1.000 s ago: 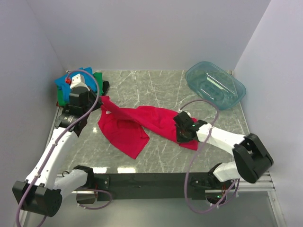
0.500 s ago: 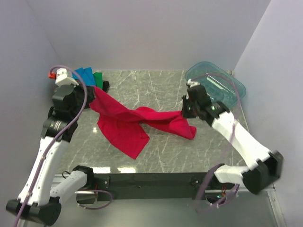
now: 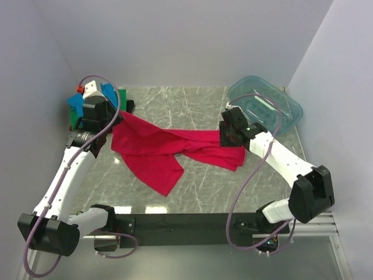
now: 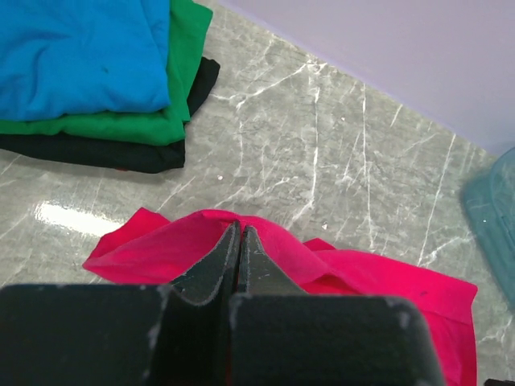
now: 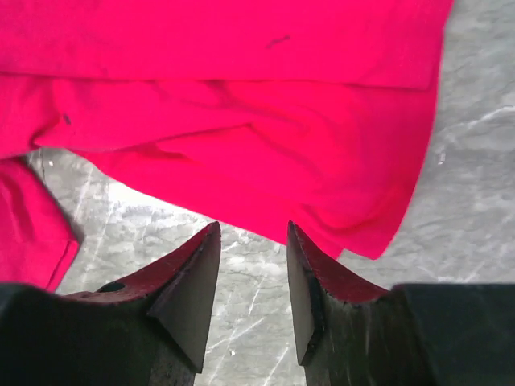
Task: Fold and stack the t-shirts
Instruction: Flatten the tshirt out
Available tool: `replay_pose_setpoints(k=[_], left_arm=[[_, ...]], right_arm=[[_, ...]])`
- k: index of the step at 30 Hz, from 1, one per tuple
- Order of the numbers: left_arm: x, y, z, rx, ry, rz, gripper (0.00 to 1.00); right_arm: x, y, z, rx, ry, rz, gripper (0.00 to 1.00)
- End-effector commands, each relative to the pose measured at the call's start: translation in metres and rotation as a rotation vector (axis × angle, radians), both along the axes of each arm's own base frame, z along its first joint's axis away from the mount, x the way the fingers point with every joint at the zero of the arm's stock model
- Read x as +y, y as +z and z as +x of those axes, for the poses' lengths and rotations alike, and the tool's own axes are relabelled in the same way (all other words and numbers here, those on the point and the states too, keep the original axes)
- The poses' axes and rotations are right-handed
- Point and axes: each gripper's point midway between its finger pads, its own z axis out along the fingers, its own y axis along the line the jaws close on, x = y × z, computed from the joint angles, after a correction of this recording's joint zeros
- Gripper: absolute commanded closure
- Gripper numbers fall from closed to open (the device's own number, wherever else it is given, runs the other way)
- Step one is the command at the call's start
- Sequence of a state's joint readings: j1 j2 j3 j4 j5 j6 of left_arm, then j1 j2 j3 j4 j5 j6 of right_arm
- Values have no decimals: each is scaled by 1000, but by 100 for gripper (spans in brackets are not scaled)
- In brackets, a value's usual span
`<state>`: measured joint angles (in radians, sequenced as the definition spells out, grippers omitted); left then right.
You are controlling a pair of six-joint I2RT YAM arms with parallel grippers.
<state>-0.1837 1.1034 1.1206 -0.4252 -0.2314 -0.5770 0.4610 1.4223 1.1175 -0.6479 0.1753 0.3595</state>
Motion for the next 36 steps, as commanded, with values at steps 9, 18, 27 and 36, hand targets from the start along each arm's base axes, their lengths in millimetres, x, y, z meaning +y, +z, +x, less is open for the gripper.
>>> replay_pose_setpoints(k=[9, 18, 27, 36], left_arm=[[-2, 24, -3, -81, -33, -2, 99], [-6, 20, -2, -68, -50, -3, 99], [-7, 18, 0, -59, -58, 1, 99], [-7, 15, 1, -54, -58, 1, 99]], right_arm=[[-27, -52, 31, 27, -142, -65, 54], [-70, -71, 72, 53, -266, -93, 54], [-91, -88, 95, 77, -321, -99, 53], [-102, -107, 97, 119, -344, -85, 54]])
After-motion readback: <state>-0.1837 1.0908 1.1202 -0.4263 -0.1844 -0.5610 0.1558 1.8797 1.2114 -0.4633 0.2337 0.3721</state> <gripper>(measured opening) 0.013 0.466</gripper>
